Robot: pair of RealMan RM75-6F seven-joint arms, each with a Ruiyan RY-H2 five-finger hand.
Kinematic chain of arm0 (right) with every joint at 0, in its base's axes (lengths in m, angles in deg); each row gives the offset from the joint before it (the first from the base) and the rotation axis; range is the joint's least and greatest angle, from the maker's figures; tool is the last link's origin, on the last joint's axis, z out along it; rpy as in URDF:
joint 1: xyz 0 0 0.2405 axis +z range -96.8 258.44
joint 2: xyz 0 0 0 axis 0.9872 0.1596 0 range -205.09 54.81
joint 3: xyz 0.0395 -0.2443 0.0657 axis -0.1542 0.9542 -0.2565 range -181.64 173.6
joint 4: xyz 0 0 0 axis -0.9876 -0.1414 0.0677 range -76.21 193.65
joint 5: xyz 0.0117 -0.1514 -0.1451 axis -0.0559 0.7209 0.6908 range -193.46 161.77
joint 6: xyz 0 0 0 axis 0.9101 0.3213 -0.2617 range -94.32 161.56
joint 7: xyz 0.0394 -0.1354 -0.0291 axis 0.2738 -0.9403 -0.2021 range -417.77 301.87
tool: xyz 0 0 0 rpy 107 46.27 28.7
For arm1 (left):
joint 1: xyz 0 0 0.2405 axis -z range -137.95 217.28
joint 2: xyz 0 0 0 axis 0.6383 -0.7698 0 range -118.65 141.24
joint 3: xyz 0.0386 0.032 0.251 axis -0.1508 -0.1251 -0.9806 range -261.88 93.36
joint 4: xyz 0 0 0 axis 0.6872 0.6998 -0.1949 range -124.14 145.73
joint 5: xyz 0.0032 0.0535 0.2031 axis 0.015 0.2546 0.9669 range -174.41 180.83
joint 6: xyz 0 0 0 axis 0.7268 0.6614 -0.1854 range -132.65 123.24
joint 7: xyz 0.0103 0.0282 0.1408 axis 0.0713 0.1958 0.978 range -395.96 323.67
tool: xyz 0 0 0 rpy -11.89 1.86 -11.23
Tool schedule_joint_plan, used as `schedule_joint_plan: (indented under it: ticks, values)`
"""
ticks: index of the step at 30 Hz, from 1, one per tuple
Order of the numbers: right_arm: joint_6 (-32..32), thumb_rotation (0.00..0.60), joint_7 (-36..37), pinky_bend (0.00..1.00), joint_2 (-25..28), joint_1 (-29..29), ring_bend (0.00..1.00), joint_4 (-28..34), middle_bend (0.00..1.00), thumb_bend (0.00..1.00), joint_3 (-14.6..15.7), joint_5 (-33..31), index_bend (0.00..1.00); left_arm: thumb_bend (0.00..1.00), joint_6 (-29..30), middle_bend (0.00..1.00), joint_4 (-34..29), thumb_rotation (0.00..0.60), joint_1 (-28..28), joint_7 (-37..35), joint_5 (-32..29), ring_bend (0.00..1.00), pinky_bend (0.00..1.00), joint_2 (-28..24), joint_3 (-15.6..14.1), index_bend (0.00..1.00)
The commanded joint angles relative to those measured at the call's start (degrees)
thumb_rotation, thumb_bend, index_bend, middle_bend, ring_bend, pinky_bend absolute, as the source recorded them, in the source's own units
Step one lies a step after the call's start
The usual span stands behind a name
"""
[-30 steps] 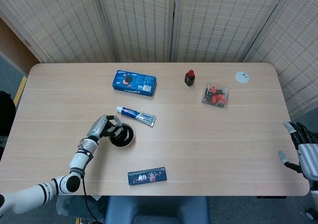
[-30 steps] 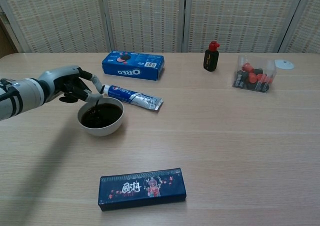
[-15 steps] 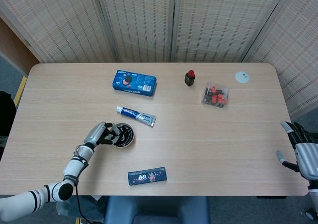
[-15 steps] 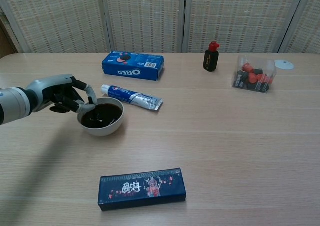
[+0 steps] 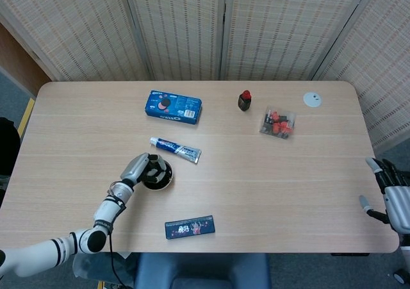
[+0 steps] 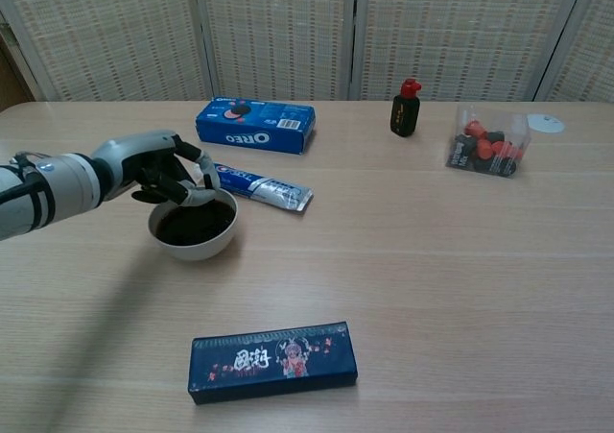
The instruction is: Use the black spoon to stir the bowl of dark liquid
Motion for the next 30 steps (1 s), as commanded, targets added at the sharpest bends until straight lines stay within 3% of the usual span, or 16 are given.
schedule_joint_plan:
  ticks: [1,11,24,30]
  values:
    - [0.1,0.600,0.1,0.13,0.0,-0.1,0.00,0.0,0.10,0.33,0.0,0.0,0.00,0.43,-0.1,1.00,1.1,0.600,0.7,1.1,-1.3,1.00,1.00,0.3,0.4,0.64]
    - [-0.3,0.600,0.0,0.13,-0.2,0.3,0.00,-0.1,0.10,0.33,-0.1,0.3,0.00,0.43,-0.2,1.00,2.1,0.600,-0.6,1.8,-3.4,1.00,1.00,-2.0,0.0,0.64]
    - [-1.0,0.600,0.4,0.13,-0.7,0.9,0.00,-0.8,0.10,0.33,-0.3,0.3,0.00,0.43,-2.2,1.00,-5.6,0.600,-3.0,0.3,-0.6,1.00,1.00,-6.8,-2.5,0.64]
    - [-0.5,0.600,0.7,0.13,-0.5,0.6,0.00,-0.9,0.10,0.33,-0.2,0.2,0.00,0.43,-2.5,1.00,-6.1,0.600,-1.8,0.4,0.0,1.00,1.00,-5.7,-2.0,0.64]
